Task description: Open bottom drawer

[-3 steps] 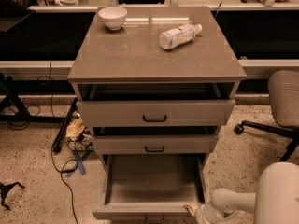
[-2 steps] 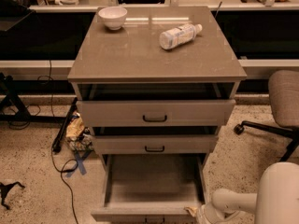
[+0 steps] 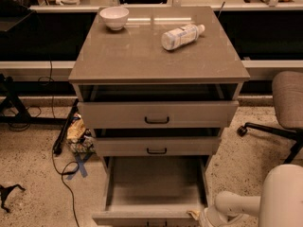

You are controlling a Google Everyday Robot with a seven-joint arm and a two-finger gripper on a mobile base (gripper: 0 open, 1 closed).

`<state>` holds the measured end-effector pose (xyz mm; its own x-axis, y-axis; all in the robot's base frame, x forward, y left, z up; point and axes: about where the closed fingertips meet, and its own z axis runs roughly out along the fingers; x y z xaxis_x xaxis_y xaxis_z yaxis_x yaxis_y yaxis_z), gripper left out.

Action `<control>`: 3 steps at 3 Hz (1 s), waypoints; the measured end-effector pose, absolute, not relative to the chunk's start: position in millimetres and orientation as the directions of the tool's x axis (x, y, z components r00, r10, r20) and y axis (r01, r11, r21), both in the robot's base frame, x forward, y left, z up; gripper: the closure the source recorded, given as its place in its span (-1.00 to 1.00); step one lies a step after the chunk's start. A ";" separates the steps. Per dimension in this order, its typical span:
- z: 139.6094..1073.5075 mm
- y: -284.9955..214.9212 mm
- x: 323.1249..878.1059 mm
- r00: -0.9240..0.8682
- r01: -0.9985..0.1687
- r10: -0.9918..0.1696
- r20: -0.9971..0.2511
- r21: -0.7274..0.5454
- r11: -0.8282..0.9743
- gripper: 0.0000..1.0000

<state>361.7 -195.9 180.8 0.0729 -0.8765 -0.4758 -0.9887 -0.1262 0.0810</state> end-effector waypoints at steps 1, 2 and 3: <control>180.8 -195.8 361.7 0.073 -0.989 -0.877 -0.476 0.081 -0.126 0.95; 180.8 -195.8 361.7 0.073 -0.989 -0.876 -0.476 0.081 -0.126 0.50; 180.8 -195.8 361.6 0.073 -0.989 -0.876 -0.476 0.081 -0.126 0.03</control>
Offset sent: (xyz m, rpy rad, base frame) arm 0.0000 0.0000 0.0000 0.0000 0.0000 0.0000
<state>361.6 -195.8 180.8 0.0729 -0.8765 -0.4759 -0.9887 -0.1263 0.0811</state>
